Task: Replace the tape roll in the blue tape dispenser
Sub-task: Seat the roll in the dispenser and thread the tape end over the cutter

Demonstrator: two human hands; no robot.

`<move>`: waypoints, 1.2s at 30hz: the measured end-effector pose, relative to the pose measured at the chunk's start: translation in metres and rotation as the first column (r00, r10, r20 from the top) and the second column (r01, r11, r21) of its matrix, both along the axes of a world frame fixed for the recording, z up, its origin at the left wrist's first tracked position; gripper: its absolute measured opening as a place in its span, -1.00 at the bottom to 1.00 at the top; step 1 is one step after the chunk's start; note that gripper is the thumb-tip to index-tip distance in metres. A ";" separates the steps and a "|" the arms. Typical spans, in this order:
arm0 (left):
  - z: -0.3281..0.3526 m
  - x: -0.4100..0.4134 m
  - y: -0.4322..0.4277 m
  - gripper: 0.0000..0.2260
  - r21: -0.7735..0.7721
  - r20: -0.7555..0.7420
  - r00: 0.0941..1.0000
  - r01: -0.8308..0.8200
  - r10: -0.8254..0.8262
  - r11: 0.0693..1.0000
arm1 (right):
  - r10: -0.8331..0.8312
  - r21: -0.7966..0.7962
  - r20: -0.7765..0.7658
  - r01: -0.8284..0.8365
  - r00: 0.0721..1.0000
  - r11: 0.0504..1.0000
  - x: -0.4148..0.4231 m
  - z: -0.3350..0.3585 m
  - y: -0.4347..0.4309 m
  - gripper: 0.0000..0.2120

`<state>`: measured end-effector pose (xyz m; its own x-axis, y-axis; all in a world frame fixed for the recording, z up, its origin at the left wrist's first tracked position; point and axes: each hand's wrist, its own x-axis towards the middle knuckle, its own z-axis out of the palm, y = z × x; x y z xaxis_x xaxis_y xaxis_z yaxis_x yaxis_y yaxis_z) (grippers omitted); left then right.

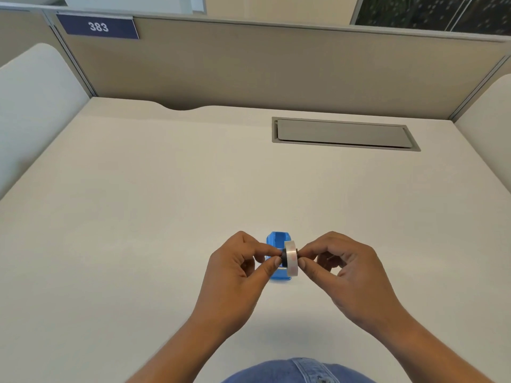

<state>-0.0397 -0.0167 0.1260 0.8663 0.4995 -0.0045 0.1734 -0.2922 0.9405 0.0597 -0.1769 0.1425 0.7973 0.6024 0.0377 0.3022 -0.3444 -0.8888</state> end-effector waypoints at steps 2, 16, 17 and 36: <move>-0.008 0.008 0.002 -0.89 0.043 -0.046 0.999 0.012 -0.010 0.999 | -0.005 -0.035 -0.003 0.005 1.000 0.999 0.007 -0.010 0.003 -0.82; -0.071 0.078 0.027 -0.94 0.261 -0.266 0.963 0.110 -0.038 0.959 | -0.045 -0.215 0.003 0.045 0.999 0.976 0.068 -0.088 0.031 -0.89; -0.075 0.082 0.028 -0.93 0.269 -0.285 0.958 0.118 -0.038 0.956 | -0.046 -0.225 0.004 0.046 0.999 0.973 0.070 -0.092 0.033 -0.89; -0.095 0.085 0.038 -0.73 0.262 -0.325 0.937 0.217 -0.126 0.940 | -0.013 -0.340 0.058 0.033 0.998 0.940 0.078 -0.111 0.042 -0.92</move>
